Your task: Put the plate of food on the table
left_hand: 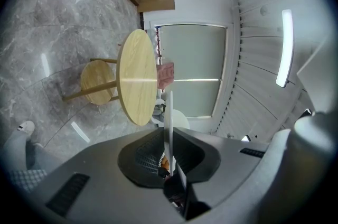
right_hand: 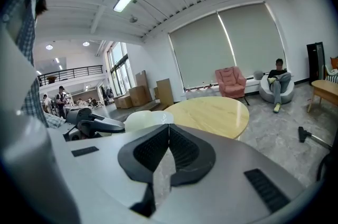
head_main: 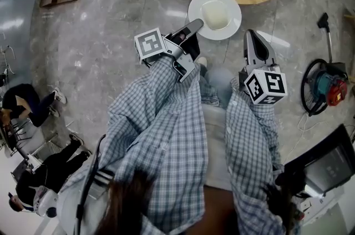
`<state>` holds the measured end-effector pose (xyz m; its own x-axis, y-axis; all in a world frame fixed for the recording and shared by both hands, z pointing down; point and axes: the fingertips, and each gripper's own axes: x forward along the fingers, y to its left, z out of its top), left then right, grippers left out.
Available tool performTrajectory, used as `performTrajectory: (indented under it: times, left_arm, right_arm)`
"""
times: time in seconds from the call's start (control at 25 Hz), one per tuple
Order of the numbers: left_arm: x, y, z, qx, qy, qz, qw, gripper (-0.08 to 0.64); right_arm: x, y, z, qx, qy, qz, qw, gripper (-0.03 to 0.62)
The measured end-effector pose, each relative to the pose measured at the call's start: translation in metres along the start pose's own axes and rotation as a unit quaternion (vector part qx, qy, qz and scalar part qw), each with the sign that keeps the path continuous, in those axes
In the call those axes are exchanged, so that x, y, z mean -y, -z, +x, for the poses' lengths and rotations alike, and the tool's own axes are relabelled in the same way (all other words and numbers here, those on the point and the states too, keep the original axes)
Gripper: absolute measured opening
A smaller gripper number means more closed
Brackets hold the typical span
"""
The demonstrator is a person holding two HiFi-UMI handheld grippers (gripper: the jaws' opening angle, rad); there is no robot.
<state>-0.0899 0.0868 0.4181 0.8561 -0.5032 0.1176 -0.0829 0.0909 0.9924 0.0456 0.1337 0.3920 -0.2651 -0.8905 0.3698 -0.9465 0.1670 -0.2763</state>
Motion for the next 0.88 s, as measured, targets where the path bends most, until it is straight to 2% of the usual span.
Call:
performTrajectory:
  times: [0.24,0.48,0.88]
  left_arm:
    - [-0.001,0.0,-0.002,-0.001,0.0,-0.001,1.0,0.034]
    - [-0.001,-0.005,-0.007,0.008,0.002,-0.004,1.0,0.034]
    - [0.0,-0.016,-0.004,0.031,0.002,-0.003,0.9995,0.034]
  right_arm:
    - [-0.001,0.0,0.0,0.003,0.002,0.001,1.0,0.008]
    - [-0.011,0.0,0.002,-0.005,-0.007,-0.028,1.0,0.008]
    - [-0.009,-0.009,0.019,-0.003,-0.027,-0.03,0.999,0.008]
